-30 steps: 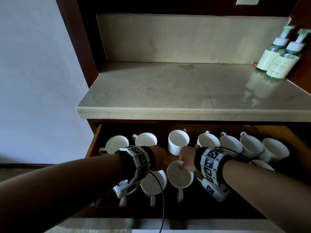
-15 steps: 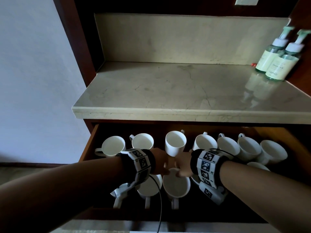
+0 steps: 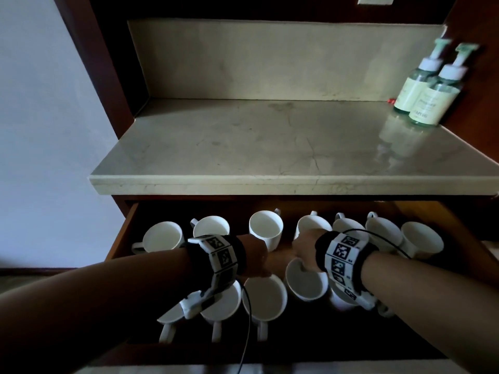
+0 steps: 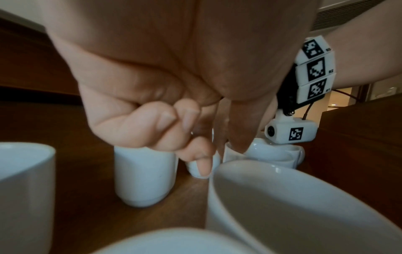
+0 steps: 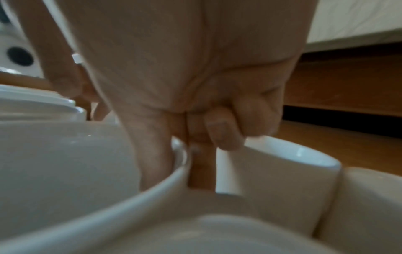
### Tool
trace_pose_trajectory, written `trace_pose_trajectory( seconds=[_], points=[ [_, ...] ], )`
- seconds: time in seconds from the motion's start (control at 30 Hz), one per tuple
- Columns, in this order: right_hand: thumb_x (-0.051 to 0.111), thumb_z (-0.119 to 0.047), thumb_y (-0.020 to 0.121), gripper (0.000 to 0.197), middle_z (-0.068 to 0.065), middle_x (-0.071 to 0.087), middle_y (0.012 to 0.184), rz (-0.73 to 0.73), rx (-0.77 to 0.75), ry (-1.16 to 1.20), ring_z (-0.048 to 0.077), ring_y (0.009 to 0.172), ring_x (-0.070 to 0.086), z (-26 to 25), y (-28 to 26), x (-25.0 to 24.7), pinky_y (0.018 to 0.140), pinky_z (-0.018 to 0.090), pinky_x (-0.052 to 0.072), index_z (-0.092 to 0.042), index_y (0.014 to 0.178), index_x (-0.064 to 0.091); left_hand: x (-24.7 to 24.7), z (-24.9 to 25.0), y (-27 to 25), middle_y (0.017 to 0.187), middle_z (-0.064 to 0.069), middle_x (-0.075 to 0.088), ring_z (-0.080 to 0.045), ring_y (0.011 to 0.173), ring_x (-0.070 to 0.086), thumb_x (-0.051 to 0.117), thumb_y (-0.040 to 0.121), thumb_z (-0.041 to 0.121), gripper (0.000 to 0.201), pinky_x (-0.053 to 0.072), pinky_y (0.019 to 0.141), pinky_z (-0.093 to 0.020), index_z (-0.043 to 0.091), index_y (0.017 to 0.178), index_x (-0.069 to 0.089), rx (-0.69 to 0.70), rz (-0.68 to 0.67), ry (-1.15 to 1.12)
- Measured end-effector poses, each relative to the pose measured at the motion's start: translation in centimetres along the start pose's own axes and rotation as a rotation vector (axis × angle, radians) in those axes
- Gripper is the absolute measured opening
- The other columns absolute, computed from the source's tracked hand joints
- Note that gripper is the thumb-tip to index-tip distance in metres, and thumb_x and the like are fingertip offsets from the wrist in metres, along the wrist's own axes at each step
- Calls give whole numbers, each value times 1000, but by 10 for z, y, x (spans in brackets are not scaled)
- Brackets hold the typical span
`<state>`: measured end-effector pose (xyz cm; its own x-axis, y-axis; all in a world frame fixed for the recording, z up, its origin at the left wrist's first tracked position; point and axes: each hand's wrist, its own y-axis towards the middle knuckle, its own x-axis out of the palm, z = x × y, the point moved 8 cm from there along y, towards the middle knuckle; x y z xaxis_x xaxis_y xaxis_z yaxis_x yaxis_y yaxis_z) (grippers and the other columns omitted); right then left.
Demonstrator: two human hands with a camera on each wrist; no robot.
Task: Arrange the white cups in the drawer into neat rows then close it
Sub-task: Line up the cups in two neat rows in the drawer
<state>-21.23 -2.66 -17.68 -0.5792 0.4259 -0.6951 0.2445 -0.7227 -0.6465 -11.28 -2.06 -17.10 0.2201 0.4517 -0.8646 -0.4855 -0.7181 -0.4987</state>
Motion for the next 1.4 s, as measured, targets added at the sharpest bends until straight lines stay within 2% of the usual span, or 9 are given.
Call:
trace_pose_trajectory(
  seconds=[0.2,0.33,0.43,0.57,0.7,0.97,1.17,1.27,1.4],
  points=[
    [53,-21,94,19,4,69,96,72,-12,91,23,94,64,4,-5,-5,78,32,51,-10,103,65,-7,16,7,85,-12,65,-25,89,64,45,93,54,57,50,85,-36,3,89,70,17,40,-97],
    [53,-21,92,19,-1,52,75,230,101,331,28,99,63,32,-17,-18,70,31,38,-11,100,67,-12,21,11,82,-12,63,-27,94,65,39,94,57,60,51,88,-37,6,68,60,-6,68,-139],
    [54,-24,88,23,6,60,93,282,152,435,26,90,61,53,-24,-20,62,27,35,-16,67,59,-28,21,17,96,-17,69,-30,101,64,36,98,50,58,48,90,-36,0,93,65,-36,160,-176],
    [59,-25,85,26,5,61,76,276,221,626,19,64,55,67,-36,-14,51,23,37,-14,62,54,-55,20,22,124,-17,61,-29,116,57,38,99,37,51,45,93,-33,-2,130,51,-53,230,-77],
    [52,-26,87,31,1,57,53,119,216,739,14,49,52,61,-46,2,48,19,40,-11,60,58,-63,31,26,115,-16,64,-30,106,61,38,99,33,44,47,86,-35,-1,116,60,10,218,10],
    [42,-24,90,26,6,63,77,219,136,556,22,80,59,47,-49,-11,77,34,41,-9,79,60,-73,51,22,106,-11,66,-27,100,62,33,100,46,51,46,80,-32,8,104,67,84,202,74],
    [43,-10,92,22,9,58,52,48,188,813,19,43,56,38,-48,19,45,26,46,-1,74,54,-48,55,24,105,-15,68,-29,104,62,37,100,45,50,44,94,-36,4,104,66,74,186,16],
    [46,-11,92,19,10,59,53,13,220,843,18,42,56,37,-47,27,46,26,48,1,80,55,-40,56,29,107,-14,68,-29,104,63,39,100,36,42,45,85,-33,3,105,65,73,182,37],
    [48,-19,89,32,1,47,55,111,184,514,15,52,46,38,-39,16,52,24,38,-13,57,47,-29,60,38,109,-13,66,-28,104,63,43,97,28,34,50,88,-36,4,103,65,89,156,51]
  ],
)
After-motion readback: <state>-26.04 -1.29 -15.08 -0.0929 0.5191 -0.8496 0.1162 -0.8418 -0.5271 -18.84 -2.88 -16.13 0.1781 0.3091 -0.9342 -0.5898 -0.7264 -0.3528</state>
